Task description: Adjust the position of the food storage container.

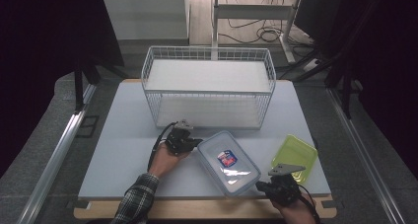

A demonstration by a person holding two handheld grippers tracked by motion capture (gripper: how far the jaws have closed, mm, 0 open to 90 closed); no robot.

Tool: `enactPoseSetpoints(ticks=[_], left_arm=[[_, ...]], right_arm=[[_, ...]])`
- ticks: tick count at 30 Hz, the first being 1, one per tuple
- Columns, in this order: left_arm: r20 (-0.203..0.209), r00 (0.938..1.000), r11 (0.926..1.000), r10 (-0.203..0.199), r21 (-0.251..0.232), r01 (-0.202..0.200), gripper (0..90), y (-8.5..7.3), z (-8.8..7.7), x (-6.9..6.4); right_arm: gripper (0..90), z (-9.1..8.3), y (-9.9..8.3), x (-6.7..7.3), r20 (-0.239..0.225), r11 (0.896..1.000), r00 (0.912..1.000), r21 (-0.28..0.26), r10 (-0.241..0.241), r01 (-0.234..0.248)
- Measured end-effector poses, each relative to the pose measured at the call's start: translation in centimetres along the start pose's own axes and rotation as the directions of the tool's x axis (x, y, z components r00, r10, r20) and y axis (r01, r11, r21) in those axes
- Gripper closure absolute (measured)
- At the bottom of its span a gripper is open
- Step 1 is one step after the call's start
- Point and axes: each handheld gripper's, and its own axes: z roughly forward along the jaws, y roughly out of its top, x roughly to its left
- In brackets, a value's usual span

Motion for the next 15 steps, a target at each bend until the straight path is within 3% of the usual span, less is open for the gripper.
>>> enactPoseSetpoints(ticks=[5, 9, 15], left_arm=[[-0.019, 0.9998, 0.9997, -0.002, 0.025, 0.002, 90.0, -1.7, -1.4, -0.8], [-0.034, 0.9992, 0.9996, -0.019, 0.018, 0.02, 90.0, -3.0, -2.7, -1.2], [-0.045, 0.999, 0.9985, -0.01, 0.053, 0.012, 90.0, -3.9, -4.2, -1.9]], right_arm=[[89.6, 0.5, 0.7, -0.4, 0.005, 1.0, 0.9999, 0.002, -0.01, 0.01], [89.6, 1.2, 1.7, -0.4, 0.033, 0.999, 0.9989, 0.015, -0.033, 0.033], [89.6, 2.4, 3.0, -0.9, 0.06, 0.999, 0.9973, 0.024, -0.042, 0.04]])
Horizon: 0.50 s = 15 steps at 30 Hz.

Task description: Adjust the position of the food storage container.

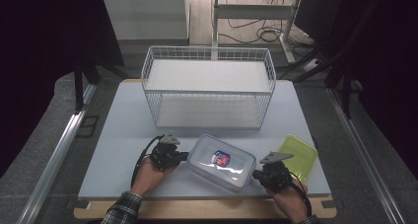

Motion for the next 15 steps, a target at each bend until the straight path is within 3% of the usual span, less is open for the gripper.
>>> enactPoseSetpoints(ticks=[5, 9, 12, 15], left_arm=[[-0.007, 1.0, 1.0, -0.003, -0.001, 0.003, 90.0, -1.0, -0.9, -0.7], [-0.047, 0.9987, 0.9997, -0.02, -0.017, 0.019, 90.0, -2.5, -2.1, -1.6], [-0.098, 0.9948, 0.9995, -0.027, -0.017, 0.025, 90.0, -3.2, -2.7, -2.3], [-0.116, 0.9931, 0.9997, -0.021, -0.012, 0.02, 90.0, -3.4, -2.9, -2.5]], right_arm=[[89.7, 0.9, 0.9, -0.3, 0.001, 1.0, 1.0, 0.004, -0.007, 0.007], [89.7, 1.5, 1.4, -0.3, -0.032, 1.0, 0.9995, -0.002, 0.001, -0.001], [89.7, 2.2, 2.2, 0.1, -0.031, 1.0, 0.9994, 0.003, -0.014, 0.014], [89.7, 2.6, 2.6, 0.1, -0.027, 1.0, 0.9993, 0.001, -0.027, 0.027]])
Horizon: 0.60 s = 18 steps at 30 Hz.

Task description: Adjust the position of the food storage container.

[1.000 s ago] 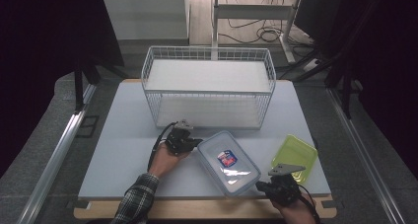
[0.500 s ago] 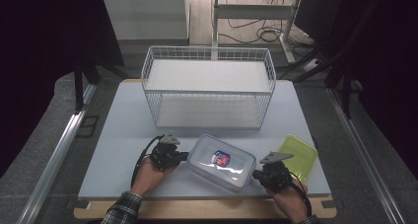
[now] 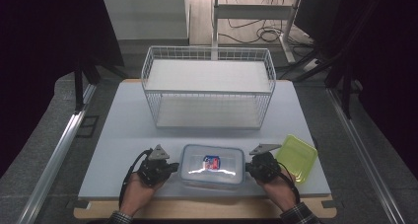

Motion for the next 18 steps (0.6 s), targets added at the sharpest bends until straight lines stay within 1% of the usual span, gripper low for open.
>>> enactPoseSetpoints(ticks=[1, 4, 5, 6, 7, 8, 9, 10, 11, 12, 13, 14, 16, 18], left_arm=[[-0.006, 1.0, 1.0, -0.004, 0.003, 0.004, 90.0, -0.1, -0.1, -0.1], [-0.006, 1.0, 1.0, -0.006, 0.004, 0.006, 90.0, -0.3, -0.2, -0.3], [-0.004, 0.9999, 0.9999, -0.011, 0.0, 0.011, 90.0, -0.3, -0.3, -0.3], [0.01, 0.9998, 0.9998, -0.018, -0.007, 0.018, 90.0, -0.4, -0.4, -0.1], [0.01, 0.9998, 0.9998, -0.018, -0.007, 0.018, 88.6, -0.4, -0.4, -0.1], [0.009, 0.9994, 0.9992, -0.033, -0.023, 0.033, 85.1, -0.5, -0.8, 0.3], [0.009, 0.9994, 0.9992, -0.033, -0.023, 0.033, 81.8, -0.5, -0.8, 0.3], [-0.008, 0.9992, 0.9986, -0.04, -0.035, 0.04, 81.8, -0.6, -1.2, 0.5], [-0.026, 0.9985, 0.9979, -0.049, -0.043, 0.048, 79.0, -0.7, -1.4, 0.6], [-0.037, 0.9978, 0.9974, -0.054, -0.05, 0.053, 72.4, -0.8, -1.7, 0.9], [-0.047, 0.9971, 0.9969, -0.06, -0.055, 0.057, 67.0, -1.0, -1.9, 1.0], [-0.067, 0.9956, 0.9963, -0.065, -0.06, 0.061, 61.3, -1.2, -2.2, 1.3], [-0.084, 0.9944, 0.9961, -0.064, -0.066, 0.058, 52.8, -1.5, -2.4, 1.4], [-0.086, 0.9938, 0.9956, -0.07, -0.069, 0.064, 44.1, -1.6, -2.4, 1.5]], right_arm=[[89.7, 0.2, 0.4, 0.1, 0.006, 1.0, 1.0, 0.002, -0.004, 0.004], [89.7, 0.3, 0.6, 0.0, 0.009, 1.0, 0.9999, -0.004, -0.007, 0.007], [89.7, 0.4, 0.6, -0.1, 0.001, 1.0, 1.0, -0.009, -0.004, 0.004], [89.6, 0.3, 0.5, -0.2, -0.005, 1.0, 1.0, -0.011, -0.005, 0.005], [89.6, 0.3, 0.5, -0.2, -0.005, 1.0, 1.0, -0.011, -0.005, 0.005], [88.4, 0.1, 0.3, -0.2, -0.009, 1.0, 1.0, -0.022, -0.005, 0.005], [88.4, 0.1, 0.3, -0.2, -0.009, 1.0, 1.0, -0.022, -0.005, 0.005], [85.5, -0.2, 0.2, -0.2, 0.001, 1.0, 1.0, -0.03, -0.005, 0.005], [82.5, -0.6, 0.2, -0.2, 0.006, 0.999, 1.0, -0.043, -0.003, 0.003], [78.1, -1.3, 0.1, -0.4, 0.014, 0.998, 0.9999, -0.065, -0.009, 0.01], [75.3, -1.6, 0.0, -0.5, 0.022, 0.998, 0.9997, -0.066, -0.011, 0.013], [72.2, -1.7, -0.2, -0.5, 0.027, 0.997, 0.9996, -0.071, -0.01, 0.012], [67.2, -2.0, -0.4, -0.7, 0.026, 0.997, 0.9997, -0.072, 0.001, 0.001], [61.5, -2.3, -0.6, -0.7, 0.03, 0.996, 0.9995, -0.084, 0.0, 0.003]])
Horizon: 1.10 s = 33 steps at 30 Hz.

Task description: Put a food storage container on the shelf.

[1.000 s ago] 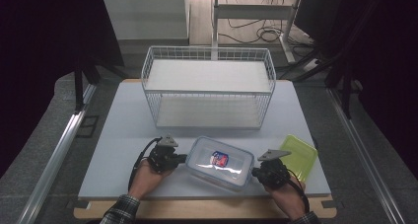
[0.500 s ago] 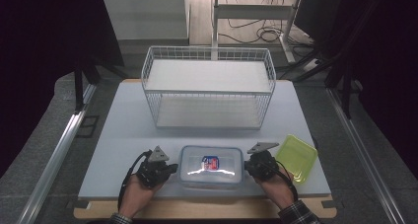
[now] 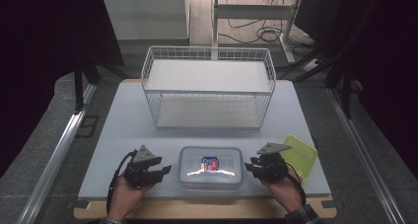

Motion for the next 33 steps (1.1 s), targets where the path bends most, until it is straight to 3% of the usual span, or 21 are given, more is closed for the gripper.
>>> enactPoseSetpoints(ticks=[2, 5, 8, 10, 15, 20, 27, 29, 30, 33], left_arm=[[-0.004, 0.9999, 0.9999, -0.012, -0.003, 0.012, 39.5, -0.1, -0.1, 0.2], [0.001, 0.9992, 0.9985, -0.04, -0.038, 0.04, 20.3, -0.1, -0.5, 0.6], [0.002, 0.9994, 0.9979, -0.034, -0.056, 0.034, 12.0, 0.0, -0.7, 0.7], [0.011, 0.9998, 0.9969, -0.014, -0.078, 0.015, 9.1, 0.1, -0.9, 0.6], [0.033, 0.9994, 0.9952, 0.009, -0.098, -0.006, 8.4, 0.4, -1.0, 0.1], [0.081, 0.9967, 0.995, 0.001, -0.099, 0.007, 8.7, 1.1, -1.1, -0.2], [0.126, 0.9919, 0.9984, 0.013, -0.057, -0.006, 5.0, 2.5, -0.2, -1.3], [0.174, 0.9847, 0.9985, 0.016, -0.055, -0.006, 4.5, 2.8, 0.1, -1.4], [0.216, 0.9765, 0.9991, 0.002, -0.041, 0.007, 4.0, 3.2, 0.6, -1.4], [0.239, 0.9709, 0.9997, -0.01, -0.021, 0.016, 4.5, 3.5, 1.6, -1.5]], right_arm=[[58.6, -0.2, 0.0, 0.0, 0.002, 1.0, 1.0, -0.008, 0.0, 0.0], [47.2, -0.9, 0.0, -0.1, -0.01, 0.999, 0.9999, -0.032, 0.007, -0.007], [40.6, -1.3, 0.0, -0.2, -0.013, 0.999, 0.9999, -0.04, 0.009, -0.009], [29.4, -1.6, 0.0, -0.4, -0.033, 0.998, 0.9994, -0.066, 0.013, -0.015], [16.7, -2.1, -0.1, -0.5, -0.07, 0.992, 0.9964, -0.112, 0.048, -0.056], [10.5, -2.2, 0.0, -0.2, -0.115, 0.989, 0.9924, -0.134, 0.044, -0.059], [4.1, -1.2, 0.6, 1.0, -0.178, 0.994, 0.9821, -0.081, 0.062, -0.078], [3.1, -1.1, 0.6, 1.2, -0.183, 0.994, 0.9808, -0.072, 0.066, -0.081], [2.2, -0.7, 0.9, 1.3, -0.206, 0.995, 0.9753, -0.048, 0.08, -0.092], [2.9, -0.1, 1.2, 1.5, -0.225, 0.995, 0.9702, -0.028, 0.089, -0.097]])
